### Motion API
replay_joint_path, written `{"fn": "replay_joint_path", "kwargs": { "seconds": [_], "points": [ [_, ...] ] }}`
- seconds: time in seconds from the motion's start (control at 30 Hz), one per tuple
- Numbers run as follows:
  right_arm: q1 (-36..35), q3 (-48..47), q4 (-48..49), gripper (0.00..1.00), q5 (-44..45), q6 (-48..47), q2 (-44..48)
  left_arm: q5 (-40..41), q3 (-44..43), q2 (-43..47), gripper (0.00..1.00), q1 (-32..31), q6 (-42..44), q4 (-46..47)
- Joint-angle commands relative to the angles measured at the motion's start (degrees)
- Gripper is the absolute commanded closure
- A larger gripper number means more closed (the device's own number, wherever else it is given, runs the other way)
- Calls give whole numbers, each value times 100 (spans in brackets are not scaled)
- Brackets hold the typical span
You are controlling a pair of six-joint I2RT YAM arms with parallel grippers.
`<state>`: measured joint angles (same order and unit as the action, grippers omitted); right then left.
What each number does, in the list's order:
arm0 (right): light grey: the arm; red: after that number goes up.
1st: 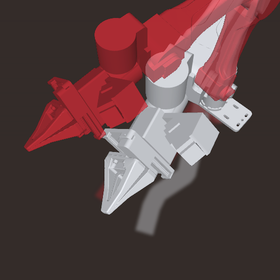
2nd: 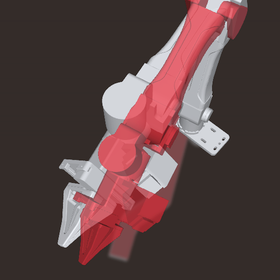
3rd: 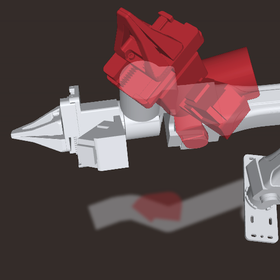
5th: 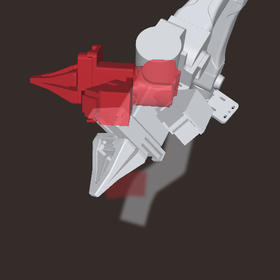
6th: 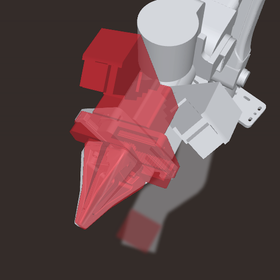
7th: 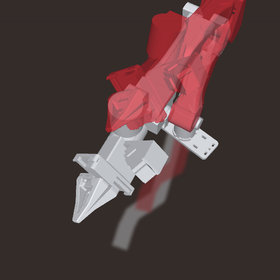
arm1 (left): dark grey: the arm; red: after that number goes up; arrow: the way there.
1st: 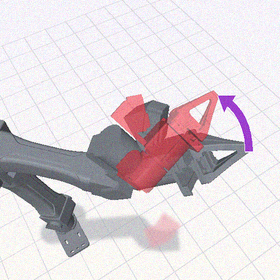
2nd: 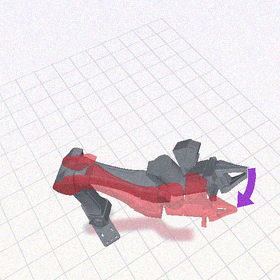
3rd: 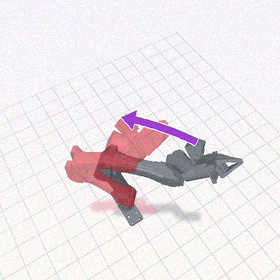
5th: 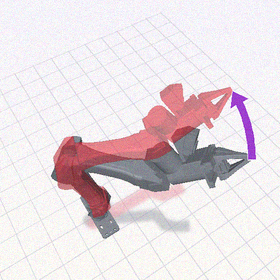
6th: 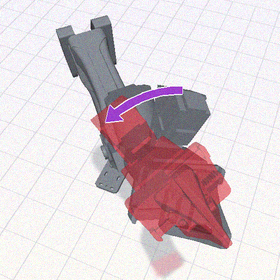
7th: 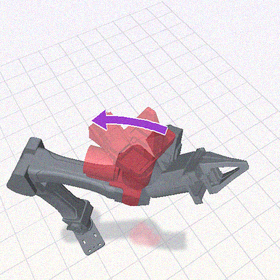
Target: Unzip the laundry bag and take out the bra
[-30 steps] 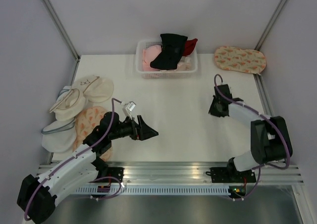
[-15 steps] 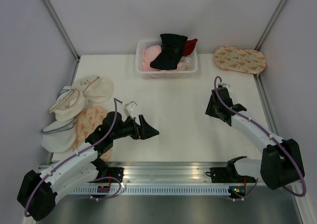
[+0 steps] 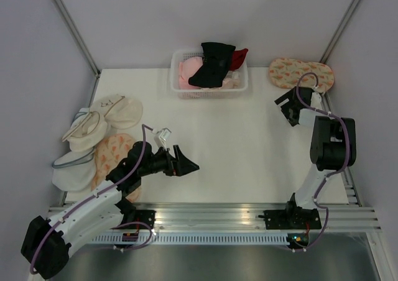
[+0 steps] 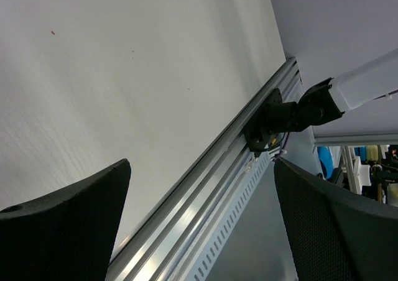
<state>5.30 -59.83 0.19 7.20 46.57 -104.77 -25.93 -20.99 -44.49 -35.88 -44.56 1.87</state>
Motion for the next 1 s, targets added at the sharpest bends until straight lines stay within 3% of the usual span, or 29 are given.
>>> {"fn": "replay_joint_path", "kwargs": {
  "seconds": [0.0,0.3,0.5,0.6,0.63,0.67,0.7,0.83,0.97],
  "points": [
    [365,-519,692,2,-246,844,-499,-96,69,124,1,-42,-150,165],
    [691,-2338,1,2,-281,1504,-2501,27,25,441,0,-42,-88,-326],
    [753,-3675,-494,2,-386,1452,-3592,44,113,476,0,-42,-150,-380],
    [762,-3939,-64,26,-702,1346,-3883,88,166,538,0,-42,-159,-450],
    [771,-4027,-63,58,-990,1294,-3954,97,174,555,0,-42,-167,-485],
    [788,-4149,-71,82,-1114,1241,-4015,141,175,599,0,-42,-168,-494],
    [797,-4185,42,100,-1203,1215,-4077,150,183,608,0,-42,-168,-503],
    [806,-3660,200,100,-1291,1004,-3675,194,175,582,0,-42,-176,-486],
    [718,-2440,316,100,-1265,548,-2744,141,210,599,0,-42,-220,-346]
  ]
}}
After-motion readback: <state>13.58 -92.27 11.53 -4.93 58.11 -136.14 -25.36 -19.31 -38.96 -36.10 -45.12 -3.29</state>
